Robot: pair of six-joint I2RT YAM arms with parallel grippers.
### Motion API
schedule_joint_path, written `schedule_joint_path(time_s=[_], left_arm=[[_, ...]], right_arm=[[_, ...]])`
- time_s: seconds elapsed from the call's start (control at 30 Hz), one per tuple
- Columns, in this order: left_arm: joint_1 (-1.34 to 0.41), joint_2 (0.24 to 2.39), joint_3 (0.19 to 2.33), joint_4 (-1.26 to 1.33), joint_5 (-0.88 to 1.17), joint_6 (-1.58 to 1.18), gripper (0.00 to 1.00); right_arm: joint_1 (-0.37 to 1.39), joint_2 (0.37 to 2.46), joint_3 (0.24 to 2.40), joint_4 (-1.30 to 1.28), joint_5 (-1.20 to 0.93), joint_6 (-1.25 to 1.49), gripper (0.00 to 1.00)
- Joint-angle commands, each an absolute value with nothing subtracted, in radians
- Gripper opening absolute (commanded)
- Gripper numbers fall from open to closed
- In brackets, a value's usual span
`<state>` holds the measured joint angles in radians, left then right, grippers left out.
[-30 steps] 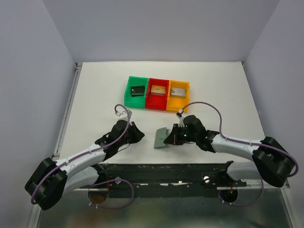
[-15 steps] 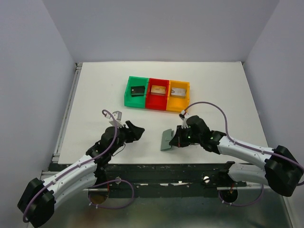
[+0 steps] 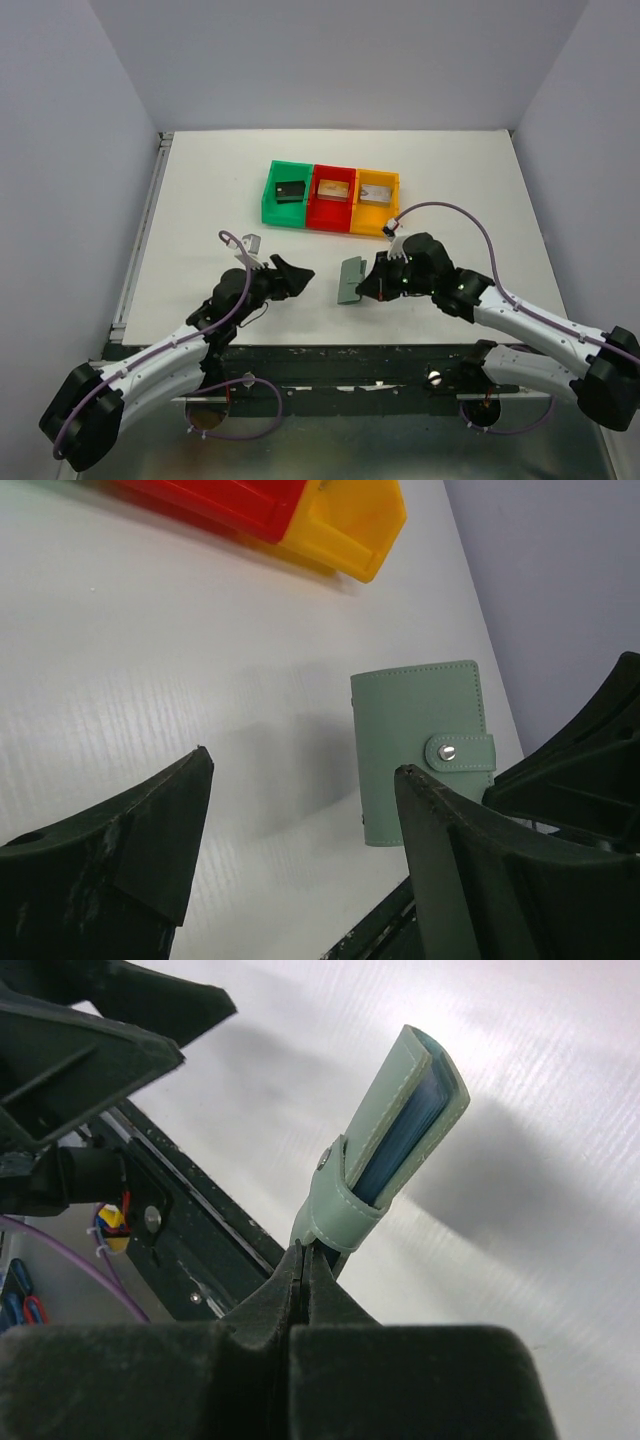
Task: Take the credit cards out of the card holder
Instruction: Pick up the card holder from the center of the board.
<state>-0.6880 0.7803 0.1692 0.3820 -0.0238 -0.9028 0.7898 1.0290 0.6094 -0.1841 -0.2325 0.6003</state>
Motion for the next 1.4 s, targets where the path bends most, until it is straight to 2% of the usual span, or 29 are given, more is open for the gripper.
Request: schedule_joint_path(time_s=[0.0, 0.07, 0.13, 0.43, 0.9, 1.37], left_arm=[[-0.683, 0.81, 0.163, 0.544, 0.098, -0.897, 0.84], [-0.683, 0.805, 0.164, 0.571, 0.129, -0.884, 0.87], [-0.68, 0.785, 0.167, 0.58, 0.144, -0.873, 0.99], [-0.631, 0.758, 0.144, 0.745, 0.319, -0.906, 0.99], [-0.545, 0.876, 0.12, 1.084, 0.592, -1.034, 0.99], [-0.543, 1.023, 0.113, 1.416, 0.664, -1.166, 0.96]], right_arm=[[0.787, 0.997, 0.663, -0.198, -0.307, 0.584, 0.0], [0.788, 0.986, 0.666, -0.17, -0.354, 0.586, 0.0], [0.787, 0.971, 0.666, -0.141, -0.394, 0.591, 0.0], [0.787, 0.925, 0.643, -0.035, -0.518, 0.591, 0.0], [0.785, 0.91, 0.598, 0.195, -0.683, 0.643, 0.0], [0.787, 0.927, 0.581, 0.218, -0.693, 0.652, 0.0]])
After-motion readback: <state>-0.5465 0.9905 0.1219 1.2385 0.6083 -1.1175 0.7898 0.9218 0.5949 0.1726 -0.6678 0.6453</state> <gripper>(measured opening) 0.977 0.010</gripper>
